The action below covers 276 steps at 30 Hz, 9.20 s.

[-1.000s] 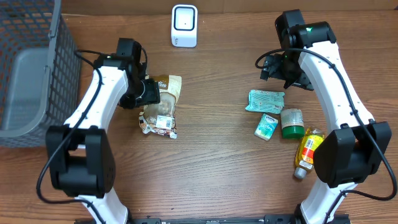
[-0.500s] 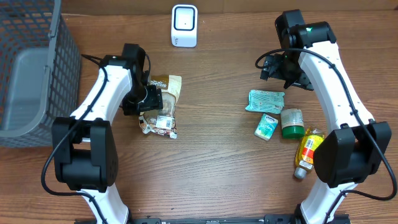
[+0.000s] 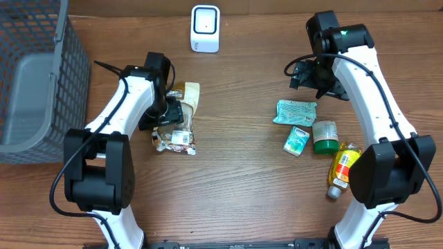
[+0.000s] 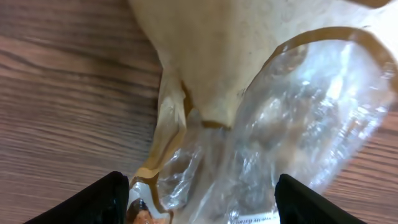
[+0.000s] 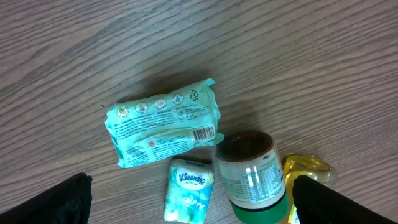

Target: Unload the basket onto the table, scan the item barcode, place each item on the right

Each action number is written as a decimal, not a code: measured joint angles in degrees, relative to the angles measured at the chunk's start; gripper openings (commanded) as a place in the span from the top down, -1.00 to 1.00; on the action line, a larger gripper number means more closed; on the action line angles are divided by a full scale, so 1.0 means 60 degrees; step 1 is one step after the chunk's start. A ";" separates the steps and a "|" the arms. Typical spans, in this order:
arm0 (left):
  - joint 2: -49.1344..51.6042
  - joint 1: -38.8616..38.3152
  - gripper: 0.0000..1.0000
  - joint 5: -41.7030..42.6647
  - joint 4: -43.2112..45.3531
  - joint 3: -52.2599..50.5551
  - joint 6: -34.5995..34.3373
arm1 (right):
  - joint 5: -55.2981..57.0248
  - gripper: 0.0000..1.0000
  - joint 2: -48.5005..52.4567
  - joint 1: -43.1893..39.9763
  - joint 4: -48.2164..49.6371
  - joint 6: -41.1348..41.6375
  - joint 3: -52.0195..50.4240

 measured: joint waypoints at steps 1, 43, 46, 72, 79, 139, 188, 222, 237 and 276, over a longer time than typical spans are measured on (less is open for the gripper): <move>0.0000 0.0000 -0.53 0.0015 0.0069 -0.0102 -0.0044 | -0.0004 -1.00 0.0000 0.0000 0.0007 0.0004 0.0000; -0.1202 0.0018 -1.00 0.0525 0.1137 -0.1031 0.0215 | -0.0004 -1.00 0.0000 0.0000 0.0011 0.0000 0.0000; -0.1202 0.0029 -1.00 0.0426 0.1253 -0.1031 0.0219 | -0.0004 -1.00 0.0000 0.0000 0.0004 0.0004 0.0000; -0.1198 0.0087 -0.75 -0.0317 0.1665 -0.1086 0.0361 | 0.0000 -1.00 0.0000 0.0000 0.0007 0.0000 0.0000; -0.1191 0.0087 -0.77 -0.0342 0.2055 -0.1501 0.0361 | -0.0004 -1.00 0.0000 0.0000 0.0004 0.0000 0.0000; -0.1180 0.0087 -1.00 0.0900 0.1428 -0.1570 0.0474 | -0.0004 -1.00 0.0000 0.0000 0.0011 0.0004 0.0000; -0.3537 0.0339 0.92 0.6641 0.2827 -0.2091 0.1326 | -0.0004 -1.00 0.0000 0.0000 0.0007 0.0004 0.0000; -0.3530 0.0339 0.92 0.8947 0.2488 -0.2091 0.0856 | -0.0004 -1.00 0.0000 0.0000 0.0007 -0.0004 0.0000; -0.3530 0.0339 0.91 0.8856 0.2521 -0.2091 0.0860 | -0.0004 -1.00 0.0000 0.0000 0.0007 0.0000 0.0000; -0.3530 0.0339 0.92 0.7828 0.2189 -0.2091 0.0601 | -0.0004 -1.00 0.0000 0.0000 0.0004 0.0004 0.0000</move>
